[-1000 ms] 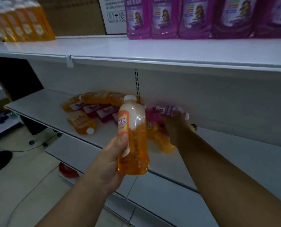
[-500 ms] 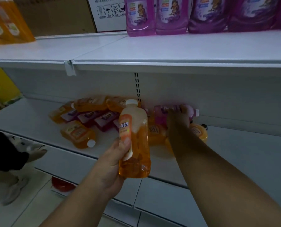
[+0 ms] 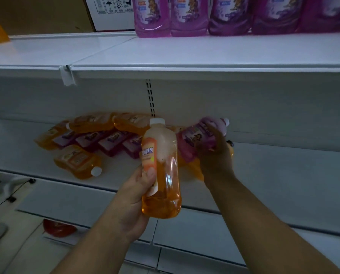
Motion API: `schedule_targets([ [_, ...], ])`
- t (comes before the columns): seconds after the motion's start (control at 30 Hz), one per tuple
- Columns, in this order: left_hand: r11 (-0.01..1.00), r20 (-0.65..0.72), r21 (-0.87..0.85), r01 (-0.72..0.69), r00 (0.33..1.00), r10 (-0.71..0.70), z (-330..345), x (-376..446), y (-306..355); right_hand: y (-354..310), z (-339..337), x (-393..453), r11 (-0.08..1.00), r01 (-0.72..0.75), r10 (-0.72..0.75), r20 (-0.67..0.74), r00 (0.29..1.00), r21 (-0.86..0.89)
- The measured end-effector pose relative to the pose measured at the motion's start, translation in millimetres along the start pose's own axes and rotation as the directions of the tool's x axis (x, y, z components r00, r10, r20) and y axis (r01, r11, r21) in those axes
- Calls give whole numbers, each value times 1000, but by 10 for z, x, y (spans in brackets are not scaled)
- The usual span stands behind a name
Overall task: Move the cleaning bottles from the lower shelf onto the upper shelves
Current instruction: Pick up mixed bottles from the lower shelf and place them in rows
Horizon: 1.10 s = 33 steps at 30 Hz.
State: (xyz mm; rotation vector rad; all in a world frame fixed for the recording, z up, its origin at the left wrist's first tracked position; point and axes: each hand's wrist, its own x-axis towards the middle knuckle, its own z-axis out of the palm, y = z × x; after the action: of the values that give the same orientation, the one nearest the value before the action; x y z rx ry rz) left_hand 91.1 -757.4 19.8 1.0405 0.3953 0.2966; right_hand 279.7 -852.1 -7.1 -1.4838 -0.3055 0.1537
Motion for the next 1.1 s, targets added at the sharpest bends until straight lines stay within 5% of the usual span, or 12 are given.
schedule_targets([
  [0.1, 999, 43, 24, -31, 999, 30, 102, -115, -25, -82, -249, -268, 958, -69, 41, 107, 993, 278],
  [0.23, 990, 13, 99, -103, 995, 102, 304, -331, -73, -127, -767, -572, 726, -283, 134, 275, 952, 627],
  [0.37, 981, -63, 105, -161, 984, 168, 604, -531, -258, -226, -1427, -879, 659, -424, 199, 400, 895, 621],
  [0.53, 974, -54, 159, -164, 983, 174, 1295, -812, -621, -584, -2327, -1274, 675, -426, 121, 480, 869, 602],
  [0.83, 859, -27, 397, -323, 931, 363, 2764, -1025, -731, -1576, -3718, -1744, 916, 57, -204, 338, 919, 398],
  [1.1, 782, 55, 419, -461, 873, 485, 3356, -1067, -129, -2470, -3935, -1646, 892, 348, -430, 303, 851, 289],
])
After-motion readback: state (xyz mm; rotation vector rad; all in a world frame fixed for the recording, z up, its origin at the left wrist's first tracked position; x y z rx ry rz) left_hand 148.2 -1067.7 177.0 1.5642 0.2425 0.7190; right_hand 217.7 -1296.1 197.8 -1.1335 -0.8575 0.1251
